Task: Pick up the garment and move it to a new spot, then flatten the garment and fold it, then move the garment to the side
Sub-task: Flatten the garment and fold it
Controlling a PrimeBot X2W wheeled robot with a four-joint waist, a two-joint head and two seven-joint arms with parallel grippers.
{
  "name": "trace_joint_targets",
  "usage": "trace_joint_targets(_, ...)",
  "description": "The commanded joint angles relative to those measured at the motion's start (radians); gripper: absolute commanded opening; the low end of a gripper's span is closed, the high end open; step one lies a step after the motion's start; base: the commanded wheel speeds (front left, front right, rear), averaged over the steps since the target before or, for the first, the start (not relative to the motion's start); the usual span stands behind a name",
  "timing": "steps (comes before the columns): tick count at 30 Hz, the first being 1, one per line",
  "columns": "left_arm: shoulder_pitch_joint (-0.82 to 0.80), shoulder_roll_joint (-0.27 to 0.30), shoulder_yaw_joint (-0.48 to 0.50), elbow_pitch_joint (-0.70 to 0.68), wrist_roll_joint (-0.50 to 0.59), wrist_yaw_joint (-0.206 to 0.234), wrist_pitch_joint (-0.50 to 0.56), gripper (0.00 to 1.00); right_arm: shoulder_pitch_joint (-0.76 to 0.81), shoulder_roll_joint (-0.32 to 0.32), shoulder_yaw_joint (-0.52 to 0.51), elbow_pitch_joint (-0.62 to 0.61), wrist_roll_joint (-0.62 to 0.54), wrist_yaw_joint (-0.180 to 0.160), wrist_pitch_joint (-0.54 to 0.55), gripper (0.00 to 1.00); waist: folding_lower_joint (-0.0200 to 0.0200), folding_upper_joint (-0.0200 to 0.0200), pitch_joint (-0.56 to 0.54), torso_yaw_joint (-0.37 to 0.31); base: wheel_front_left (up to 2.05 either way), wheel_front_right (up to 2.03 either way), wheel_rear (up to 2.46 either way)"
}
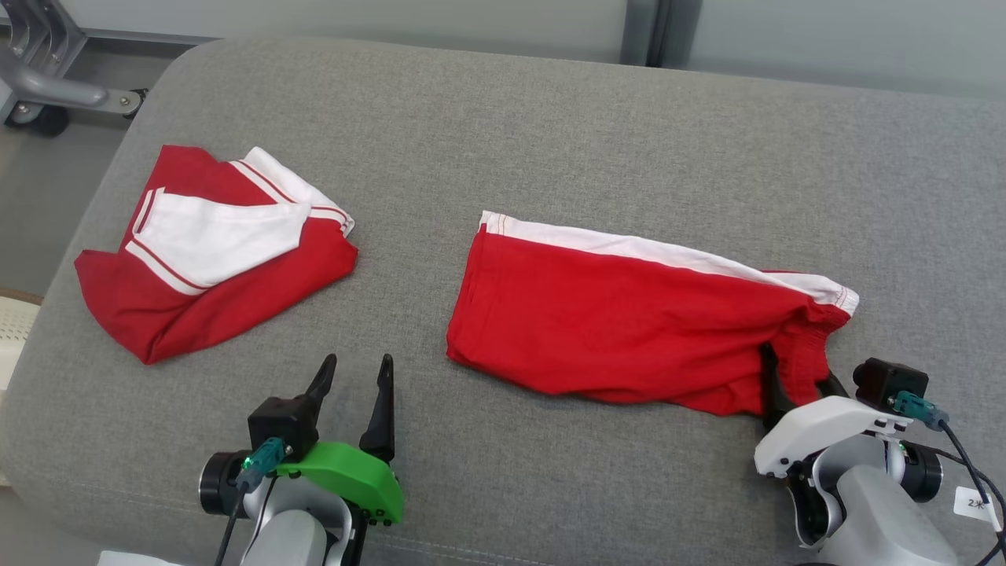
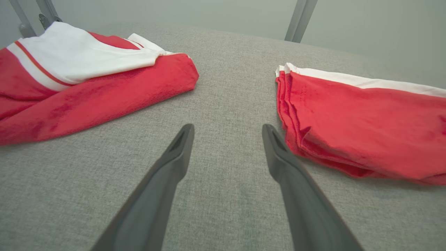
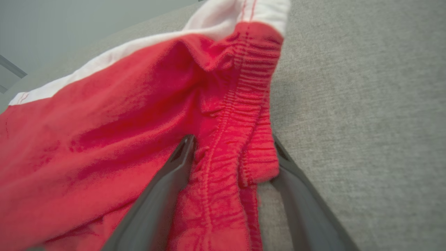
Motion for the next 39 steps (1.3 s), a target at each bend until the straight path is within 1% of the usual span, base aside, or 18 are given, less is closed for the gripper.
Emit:
trace_joint_targets(1,0.005,0.003,0.006,-0.005,0.000,-0.001,0.001,1.00,0.002,0.010,0.033,0.032,0.028,0.001,0.012,1.00,0.0000,0.0000,0.009,0.008,0.00,0.00,0.00)
trace_joint_targets(2,0.003,0.003,0.007,-0.007,-0.001,-0.001,0.001,1.00,-0.001,0.012,0.048,0.039,0.037,0.001,0.013,0.93,0.0000,0.0000,0.010,0.009,0.00,0.00,0.00)
trace_joint_targets(3,0.002,0.003,0.008,-0.009,-0.001,-0.002,0.001,1.00,-0.002,0.014,0.061,0.047,0.053,0.001,0.014,0.47,0.0000,0.0000,0.011,0.010,0.00,0.00,0.00)
trace_joint_targets(4,0.001,0.003,0.008,-0.010,0.000,-0.002,0.001,1.00,-0.003,0.014,0.073,0.054,0.063,0.002,0.014,0.20,0.0000,0.0000,0.012,0.010,0.00,0.00,0.00)
trace_joint_targets(5,0.002,0.003,0.009,-0.011,0.001,-0.003,0.001,1.00,-0.004,0.016,0.085,0.059,0.070,0.002,0.015,0.00,0.0000,0.0000,0.011,0.010,0.00,0.00,0.00)
trace_joint_targets(7,0.005,0.003,0.011,-0.012,-0.002,-0.004,0.001,1.00,-0.007,0.016,0.088,0.067,0.085,0.002,0.015,0.00,0.0000,0.0000,0.010,0.009,0.00,0.00,0.00)
trace_joint_targets(11,0.017,0.003,0.018,-0.010,-0.004,-0.005,0.001,1.00,-0.005,-0.004,0.039,0.059,0.082,-0.001,0.011,0.00,0.0000,0.0000,0.001,0.004,0.00,0.00,0.00)
trace_joint_targets(17,0.029,0.003,0.031,-0.009,-0.004,-0.010,0.001,1.00,-0.009,-0.067,-0.048,0.038,0.060,-0.002,0.007,0.00,0.0000,0.0000,-0.010,-0.019,0.00,0.00,0.00)
trace_joint_targets(18,0.029,0.003,0.031,-0.009,-0.004,-0.010,0.001,1.00,-0.009,-0.067,-0.048,0.038,0.060,-0.002,0.007,0.00,0.0000,0.0000,-0.010,-0.019,0.00,0.00,0.00)
trace_joint_targets(21,0.037,0.003,0.027,-0.006,-0.011,-0.008,0.001,1.00,-0.027,-0.095,-0.068,0.024,0.046,-0.001,0.006,0.00,0.0000,0.0000,-0.016,-0.034,0.00,0.00,0.00)
trace_joint_targets(24,0.046,0.003,0.024,0.004,-0.021,-0.010,0.001,1.00,-0.052,-0.115,-0.046,-0.014,0.030,-0.001,0.006,0.00,0.0000,0.0000,-0.023,-0.051,0.00,0.00,0.00)
trace_joint_targets(26,0.046,0.003,0.019,0.008,-0.025,-0.009,0.001,1.00,-0.059,-0.105,-0.007,-0.047,0.027,-0.001,0.005,0.00,0.0000,0.0000,-0.029,-0.061,0.00,0.00,0.00)
trace_joint_targets(28,0.046,0.003,0.013,0.010,-0.032,-0.008,0.001,1.00,-0.067,-0.089,0.053,-0.082,0.044,0.000,0.005,0.00,0.0000,0.0000,-0.034,-0.068,0.00,0.00,0.00)
trace_joint_targets(32,0.041,0.003,-0.007,0.008,-0.038,-0.005,0.001,1.00,-0.086,-0.061,0.223,-0.145,0.107,0.000,0.022,0.00,0.0000,0.0000,-0.045,-0.070,0.00,0.00,0.00)
trace_joint_targets(35,0.033,0.004,-0.029,0.007,-0.049,-0.004,0.001,1.00,-0.096,-0.047,0.357,-0.189,0.161,-0.001,0.049,0.00,0.0000,0.0000,-0.048,-0.055,0.00,0.00,0.00)
trace_joint_targets(37,0.028,0.003,-0.043,0.006,-0.059,-0.003,0.001,1.00,-0.105,-0.039,0.424,-0.201,0.194,-0.001,0.064,0.00,0.0000,0.0000,-0.050,-0.036,0.00,0.00,0.00)
trace_joint_targets(39,0.025,0.004,-0.054,0.008,-0.067,-0.002,0.001,1.00,-0.118,-0.035,0.478,-0.186,0.209,-0.001,0.067,0.00,0.0000,0.0000,-0.049,-0.011,0.00,0.00,0.00)
